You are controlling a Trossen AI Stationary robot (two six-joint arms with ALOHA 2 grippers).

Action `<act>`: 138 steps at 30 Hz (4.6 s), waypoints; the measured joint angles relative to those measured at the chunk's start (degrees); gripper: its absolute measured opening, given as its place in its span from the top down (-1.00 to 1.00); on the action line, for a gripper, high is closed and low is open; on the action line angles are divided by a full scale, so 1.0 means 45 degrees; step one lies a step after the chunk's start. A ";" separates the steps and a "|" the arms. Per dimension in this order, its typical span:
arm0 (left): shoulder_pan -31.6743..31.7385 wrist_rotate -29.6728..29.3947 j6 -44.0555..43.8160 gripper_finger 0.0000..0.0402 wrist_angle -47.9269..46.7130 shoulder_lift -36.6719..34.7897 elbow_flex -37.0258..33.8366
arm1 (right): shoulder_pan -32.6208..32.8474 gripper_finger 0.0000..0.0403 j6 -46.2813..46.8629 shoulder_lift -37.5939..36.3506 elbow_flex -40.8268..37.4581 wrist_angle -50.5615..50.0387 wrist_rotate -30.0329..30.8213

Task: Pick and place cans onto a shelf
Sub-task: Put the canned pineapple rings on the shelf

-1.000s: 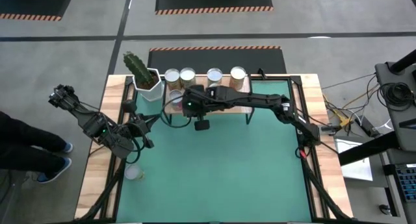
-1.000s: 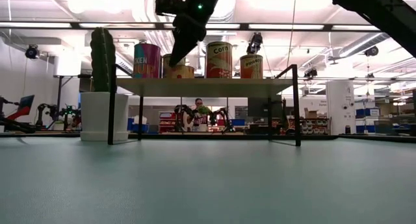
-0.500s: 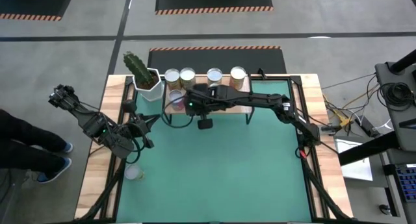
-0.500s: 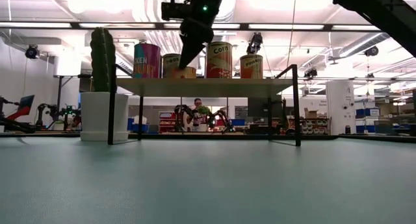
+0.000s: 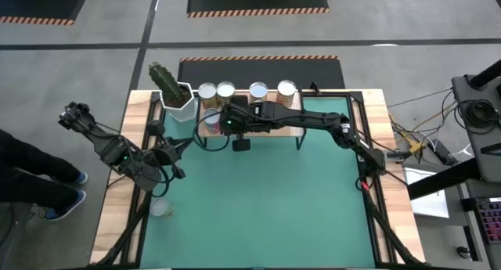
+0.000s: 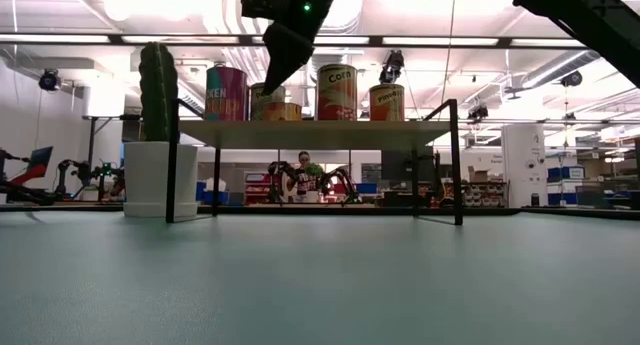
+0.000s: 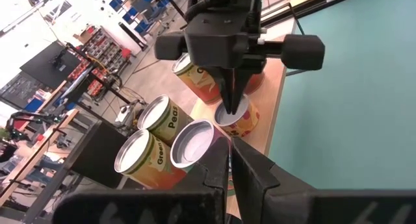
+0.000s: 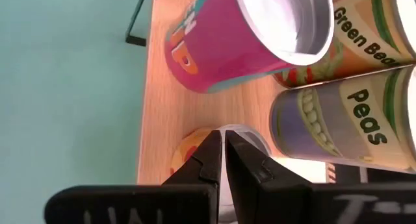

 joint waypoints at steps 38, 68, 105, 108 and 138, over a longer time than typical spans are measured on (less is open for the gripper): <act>-0.0004 0.0000 -0.0004 1.00 0.0002 -0.0001 -0.0023 | 0.0427 0.96 -0.0297 0.0033 -0.0581 -0.0562 -0.0004; -0.0001 0.0005 0.0000 1.00 0.0007 -0.0001 -0.0023 | 0.0306 0.96 -0.0428 -0.0082 -0.0432 0.0095 0.0510; -0.0004 0.0010 -0.0005 1.00 0.0002 -0.0001 -0.0023 | 0.0516 0.96 -0.0760 -0.0593 -0.0251 -0.1823 -0.3128; 0.0000 0.0010 -0.0005 1.00 0.0002 0.0004 -0.0023 | 0.0500 0.96 -0.0811 -0.0593 -0.0507 -0.1797 -0.3260; 0.0000 0.0005 -0.0005 1.00 0.0002 -0.0001 -0.0023 | -0.0084 0.96 -0.1593 -0.0618 -0.1157 -0.0939 0.0321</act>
